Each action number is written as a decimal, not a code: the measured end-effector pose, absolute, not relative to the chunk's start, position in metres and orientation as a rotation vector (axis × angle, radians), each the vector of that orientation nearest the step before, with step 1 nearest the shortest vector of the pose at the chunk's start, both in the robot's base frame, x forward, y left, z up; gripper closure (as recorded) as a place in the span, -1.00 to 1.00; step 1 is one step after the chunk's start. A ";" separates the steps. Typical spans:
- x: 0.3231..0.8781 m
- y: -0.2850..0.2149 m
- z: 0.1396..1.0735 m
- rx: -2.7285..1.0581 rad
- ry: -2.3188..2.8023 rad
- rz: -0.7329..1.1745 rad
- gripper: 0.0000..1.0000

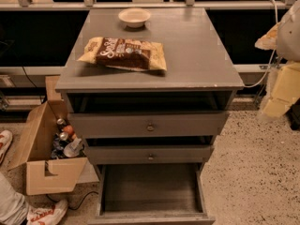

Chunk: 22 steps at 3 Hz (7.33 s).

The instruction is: Place brown chip bag into bottom drawer

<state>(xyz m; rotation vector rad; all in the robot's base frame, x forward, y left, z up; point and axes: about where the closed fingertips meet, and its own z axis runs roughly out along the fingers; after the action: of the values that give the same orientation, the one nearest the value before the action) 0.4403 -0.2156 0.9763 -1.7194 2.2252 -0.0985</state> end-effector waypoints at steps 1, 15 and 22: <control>0.444 -0.213 0.977 -1.709 2.212 -0.099 -1.00; 0.635 -0.033 0.932 -1.200 1.727 0.327 1.00; 0.411 -0.132 0.725 -1.314 2.181 0.391 1.00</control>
Offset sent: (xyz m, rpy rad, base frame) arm 0.1286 0.0394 -0.0037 0.2078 -0.1584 -0.0943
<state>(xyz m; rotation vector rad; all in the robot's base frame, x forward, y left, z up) 0.4114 -0.1321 0.7252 -1.3142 2.1813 0.3909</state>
